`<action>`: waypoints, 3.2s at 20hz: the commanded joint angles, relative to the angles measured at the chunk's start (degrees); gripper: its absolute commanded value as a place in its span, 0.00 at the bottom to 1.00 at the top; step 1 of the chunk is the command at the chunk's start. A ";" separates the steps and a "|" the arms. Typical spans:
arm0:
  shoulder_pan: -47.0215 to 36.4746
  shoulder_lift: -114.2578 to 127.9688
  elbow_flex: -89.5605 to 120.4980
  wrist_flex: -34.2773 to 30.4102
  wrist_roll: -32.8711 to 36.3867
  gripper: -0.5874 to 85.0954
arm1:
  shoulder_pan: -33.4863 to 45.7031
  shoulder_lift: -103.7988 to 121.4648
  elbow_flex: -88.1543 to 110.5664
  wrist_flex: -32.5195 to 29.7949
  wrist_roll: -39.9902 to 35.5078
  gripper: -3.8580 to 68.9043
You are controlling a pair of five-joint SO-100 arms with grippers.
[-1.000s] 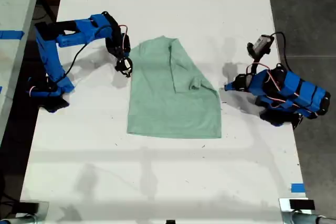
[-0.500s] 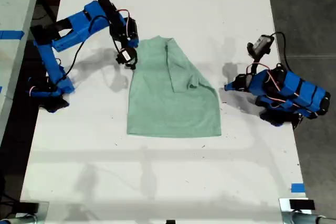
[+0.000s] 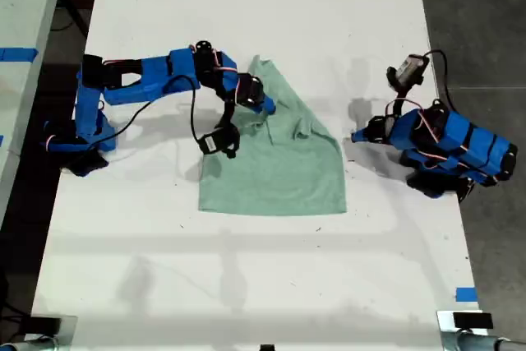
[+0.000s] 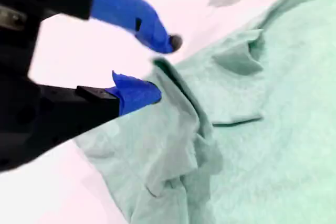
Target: Fold t shirt
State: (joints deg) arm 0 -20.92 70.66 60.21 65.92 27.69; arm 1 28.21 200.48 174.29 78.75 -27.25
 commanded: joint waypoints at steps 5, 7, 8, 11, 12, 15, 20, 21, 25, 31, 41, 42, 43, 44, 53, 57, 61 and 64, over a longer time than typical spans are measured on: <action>-11.07 24.87 1.85 14.68 0.35 0.11 | -0.18 0.62 3.08 -0.88 -0.53 0.07; -15.73 42.54 12.22 16.35 -0.53 0.00 | -0.18 0.62 3.08 -0.88 -0.53 0.07; -17.40 53.44 20.92 15.21 -1.49 0.00 | -0.18 0.62 3.08 -0.88 -0.53 0.07; -16.61 89.82 57.48 3.87 -7.47 0.00 | 0.00 0.62 3.08 -0.88 -0.53 0.07; -14.15 100.55 71.81 -2.02 -10.02 0.00 | 0.18 0.62 3.08 -0.88 -0.53 0.07; -11.16 123.84 108.63 -15.82 -12.39 0.00 | 0.00 0.62 3.08 -0.88 -0.26 0.07; -9.40 135.44 128.41 -16.52 -14.06 0.00 | 0.09 0.62 3.25 -1.32 -0.44 0.07; -10.28 135.44 128.41 -16.00 -13.97 0.00 | 0.35 0.62 3.25 -1.32 -0.62 0.07; -11.51 135.44 128.41 -12.48 -16.61 0.00 | -0.18 0.62 3.25 -1.32 -0.09 0.07; -13.36 135.44 128.41 -8.09 -26.46 0.00 | -0.79 0.62 3.25 -1.32 0.26 0.07; -6.24 134.91 128.41 -7.91 -24.52 0.18 | -1.05 0.62 3.25 -1.23 0.79 0.07; -4.92 134.91 128.41 -7.91 -24.52 0.18 | -1.05 0.62 3.25 -1.23 0.79 0.07; -3.78 134.91 128.41 -7.91 -24.52 0.18 | -0.88 0.62 3.25 -1.23 0.79 0.07; -2.90 134.91 128.41 -7.91 -24.52 0.18 | -0.79 0.62 3.25 -1.23 0.70 0.07; -1.14 134.91 128.41 -7.91 -24.52 0.18 | -0.97 0.62 3.25 -1.23 0.53 0.07; -1.14 134.91 128.41 -7.91 -24.52 0.18 | -1.05 0.62 3.25 -1.23 0.44 0.07; -1.14 134.91 128.41 -7.91 -24.52 0.18 | -1.05 0.62 3.25 -1.32 0.35 0.07; -1.14 134.91 128.41 -7.91 -24.52 0.18 | -0.88 0.62 3.25 -1.32 0.18 0.07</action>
State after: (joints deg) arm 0 -22.50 205.58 186.24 57.92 2.64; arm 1 27.60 200.48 174.29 78.75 -26.98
